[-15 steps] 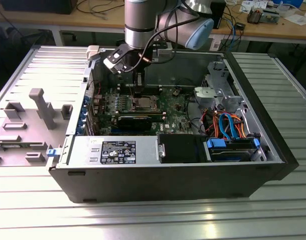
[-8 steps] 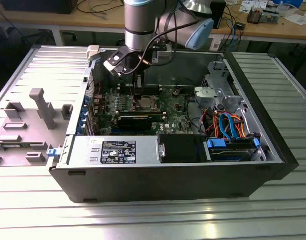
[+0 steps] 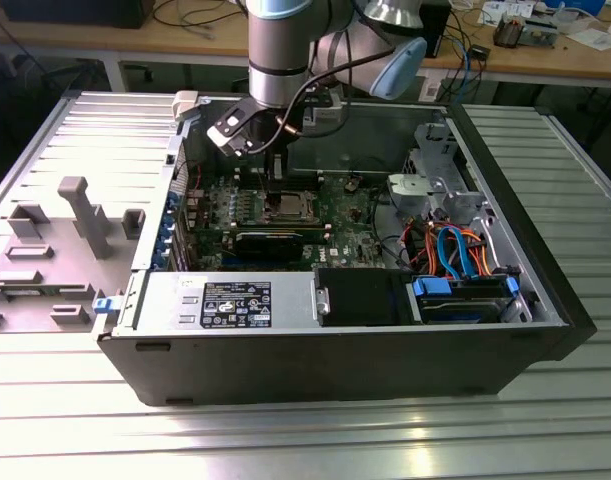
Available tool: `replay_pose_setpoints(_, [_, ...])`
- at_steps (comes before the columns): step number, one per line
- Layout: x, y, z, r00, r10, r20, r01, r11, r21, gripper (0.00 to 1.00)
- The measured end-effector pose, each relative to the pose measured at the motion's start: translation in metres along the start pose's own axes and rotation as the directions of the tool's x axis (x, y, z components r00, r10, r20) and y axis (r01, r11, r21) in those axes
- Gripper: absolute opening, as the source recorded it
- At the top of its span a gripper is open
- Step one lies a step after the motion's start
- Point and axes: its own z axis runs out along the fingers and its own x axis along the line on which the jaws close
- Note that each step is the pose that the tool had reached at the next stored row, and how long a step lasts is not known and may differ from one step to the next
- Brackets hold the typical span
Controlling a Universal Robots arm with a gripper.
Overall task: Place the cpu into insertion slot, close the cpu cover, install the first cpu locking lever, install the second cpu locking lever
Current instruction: 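Close the cpu cover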
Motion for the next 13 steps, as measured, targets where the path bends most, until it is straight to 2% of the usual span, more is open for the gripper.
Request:
replay_pose_setpoints(5, [0.0002, 0.0, 0.0041, 1.0, 0.0, 0.0002, 0.0, 1.0, 0.0001, 0.11])
replay_pose_setpoints(13, [0.0001, 0.0, 0.0021, 1.0, 0.0, -0.0001, 0.0, 1.0, -0.0001, 0.11])
